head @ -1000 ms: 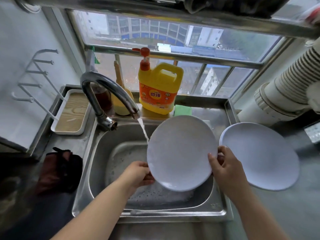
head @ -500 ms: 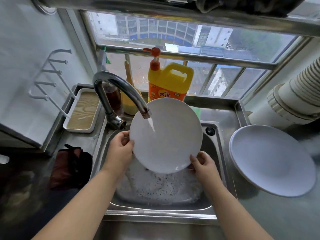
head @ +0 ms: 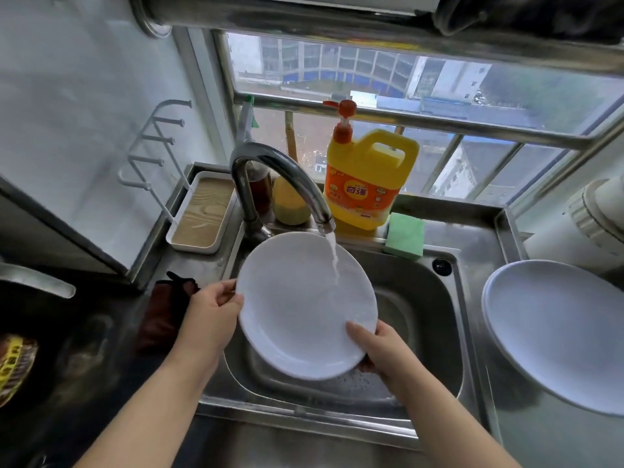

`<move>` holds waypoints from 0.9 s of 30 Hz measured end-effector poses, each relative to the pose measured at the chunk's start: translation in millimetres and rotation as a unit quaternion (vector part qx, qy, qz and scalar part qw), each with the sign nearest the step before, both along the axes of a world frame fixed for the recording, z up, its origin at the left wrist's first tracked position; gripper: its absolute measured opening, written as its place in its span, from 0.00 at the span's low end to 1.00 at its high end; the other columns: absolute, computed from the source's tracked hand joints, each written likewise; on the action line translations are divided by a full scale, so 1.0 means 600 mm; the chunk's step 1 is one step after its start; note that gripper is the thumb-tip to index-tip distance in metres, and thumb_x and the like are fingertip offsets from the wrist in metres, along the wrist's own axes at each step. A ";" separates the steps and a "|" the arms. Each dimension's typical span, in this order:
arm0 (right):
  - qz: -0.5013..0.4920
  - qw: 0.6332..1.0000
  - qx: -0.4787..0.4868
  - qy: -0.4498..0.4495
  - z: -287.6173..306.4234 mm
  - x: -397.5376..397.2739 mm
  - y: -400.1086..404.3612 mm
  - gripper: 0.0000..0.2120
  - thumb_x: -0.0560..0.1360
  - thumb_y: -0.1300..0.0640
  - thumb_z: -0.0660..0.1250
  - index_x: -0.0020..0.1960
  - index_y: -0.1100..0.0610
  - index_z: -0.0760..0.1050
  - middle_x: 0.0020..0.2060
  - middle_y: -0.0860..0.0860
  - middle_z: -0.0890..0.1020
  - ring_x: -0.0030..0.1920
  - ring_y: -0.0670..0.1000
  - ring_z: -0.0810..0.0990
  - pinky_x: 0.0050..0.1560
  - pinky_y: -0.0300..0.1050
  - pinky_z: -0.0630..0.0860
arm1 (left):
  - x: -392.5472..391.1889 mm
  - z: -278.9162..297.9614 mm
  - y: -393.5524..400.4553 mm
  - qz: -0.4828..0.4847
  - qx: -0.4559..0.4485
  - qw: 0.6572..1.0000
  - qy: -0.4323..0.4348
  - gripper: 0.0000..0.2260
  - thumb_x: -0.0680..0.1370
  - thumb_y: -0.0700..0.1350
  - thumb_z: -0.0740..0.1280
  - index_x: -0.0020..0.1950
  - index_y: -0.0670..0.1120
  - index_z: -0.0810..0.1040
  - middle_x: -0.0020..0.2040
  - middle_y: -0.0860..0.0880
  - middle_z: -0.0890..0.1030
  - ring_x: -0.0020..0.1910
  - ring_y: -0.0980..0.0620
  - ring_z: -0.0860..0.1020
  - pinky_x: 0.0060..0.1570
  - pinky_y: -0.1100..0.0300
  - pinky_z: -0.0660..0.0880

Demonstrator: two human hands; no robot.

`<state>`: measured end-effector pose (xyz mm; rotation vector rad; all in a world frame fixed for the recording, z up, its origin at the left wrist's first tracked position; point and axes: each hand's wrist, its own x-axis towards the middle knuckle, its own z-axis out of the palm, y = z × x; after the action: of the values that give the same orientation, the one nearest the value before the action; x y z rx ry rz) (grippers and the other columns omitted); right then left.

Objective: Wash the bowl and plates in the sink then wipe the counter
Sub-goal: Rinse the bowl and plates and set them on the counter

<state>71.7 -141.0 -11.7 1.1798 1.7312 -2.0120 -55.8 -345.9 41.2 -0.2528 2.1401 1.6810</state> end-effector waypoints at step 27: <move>0.268 0.592 0.747 0.138 0.030 0.104 0.075 0.26 0.55 0.61 0.81 0.53 0.56 0.83 0.33 0.48 0.80 0.27 0.50 0.75 0.26 0.40 0.71 | 0.037 -0.029 0.141 0.024 0.200 0.913 -0.354 0.09 0.81 0.33 0.56 0.46 0.34 0.74 0.41 0.39 0.78 0.39 0.47 0.76 0.24 0.62 0.77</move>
<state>134.0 -96.2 6.0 0.2526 3.3913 0.0364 -33.5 -261.4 24.0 -0.6729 1.2439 1.6641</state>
